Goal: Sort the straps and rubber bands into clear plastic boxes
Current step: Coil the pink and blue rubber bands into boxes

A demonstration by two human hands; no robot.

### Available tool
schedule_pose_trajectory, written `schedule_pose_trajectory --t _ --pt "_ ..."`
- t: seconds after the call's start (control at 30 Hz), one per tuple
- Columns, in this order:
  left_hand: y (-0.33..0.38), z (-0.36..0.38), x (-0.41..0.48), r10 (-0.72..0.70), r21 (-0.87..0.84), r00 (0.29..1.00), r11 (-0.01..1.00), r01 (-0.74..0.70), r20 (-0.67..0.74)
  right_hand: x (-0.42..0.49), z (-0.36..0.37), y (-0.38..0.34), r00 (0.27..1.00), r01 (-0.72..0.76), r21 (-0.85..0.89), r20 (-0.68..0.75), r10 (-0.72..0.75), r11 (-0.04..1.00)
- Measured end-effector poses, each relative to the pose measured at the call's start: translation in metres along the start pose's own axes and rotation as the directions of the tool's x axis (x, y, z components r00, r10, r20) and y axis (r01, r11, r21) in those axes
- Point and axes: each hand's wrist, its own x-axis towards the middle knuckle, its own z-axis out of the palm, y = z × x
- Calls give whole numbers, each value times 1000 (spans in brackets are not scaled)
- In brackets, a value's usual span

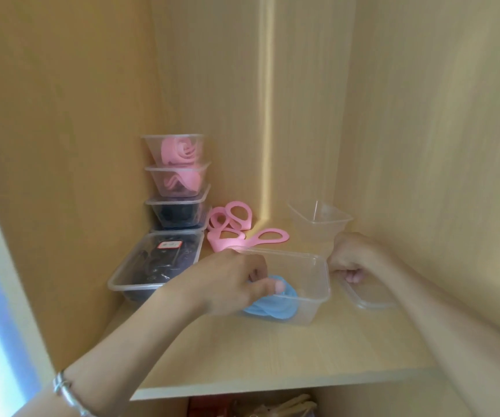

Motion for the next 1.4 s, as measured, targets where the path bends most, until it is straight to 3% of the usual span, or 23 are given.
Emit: schedule_pose_trajectory --t 0.1,0.17,0.33,0.43,0.5,0.6,0.7,0.77,0.9,1.0,1.1,1.2,1.27,1.33,1.4 --pt "0 2 -7 16 16 998 1000 -17 57 -7 -10 -2 1000 -4 37 -25 5 999" --pt "4 6 -9 37 44 997 998 -40 61 -14 -16 -4 998 3 -47 -64 -6 999" --pt "15 21 -6 11 177 1000 984 -10 -7 -26 -23 -9 954 32 -179 -289 -83 983" --pt "17 30 -4 38 271 994 962 -9 -102 -42 -33 -17 838 154 -212 -489 -241 965" --pt "17 35 -2 66 325 984 946 -9 -165 -56 -37 -27 724 351 -255 -535 -434 901" --pt "20 40 2 84 362 969 932 5 -231 -73 -29 -40 636 607 -274 -395 -663 746" --pt "18 44 7 112 369 954 929 -1 -279 -76 -13 -46 601 742 -175 -254 -758 648" --pt "15 44 7 96 343 956 939 5 -276 -72 -2 -46 627 756 -108 -162 -762 645" --pt "9 36 -2 148 230 951 970 -85 -273 -72 7 -46 646 753 -141 -30 -763 643" --pt "5 25 -11 215 96 936 976 -195 -279 -77 4 -47 674 731 -136 -3 -738 669" --pt "-3 23 -11 275 45 887 959 -279 -372 -80 5 -46 697 711 -135 3 -718 690" --pt "-10 32 -9 183 -74 881 969 -238 -436 -83 9 -43 702 707 -108 -20 -712 699" --pt "-14 38 -7 248 101 809 968 -230 -533 -84 10 -41 690 715 -106 -49 -722 691" --pt "-15 40 -4 432 413 690 887 -207 -581 -84 12 -40 678 724 -106 -77 -731 682" --pt "-16 39 -2 532 550 604 816 -178 -594 -84 13 -39 681 722 -94 -81 -728 686"
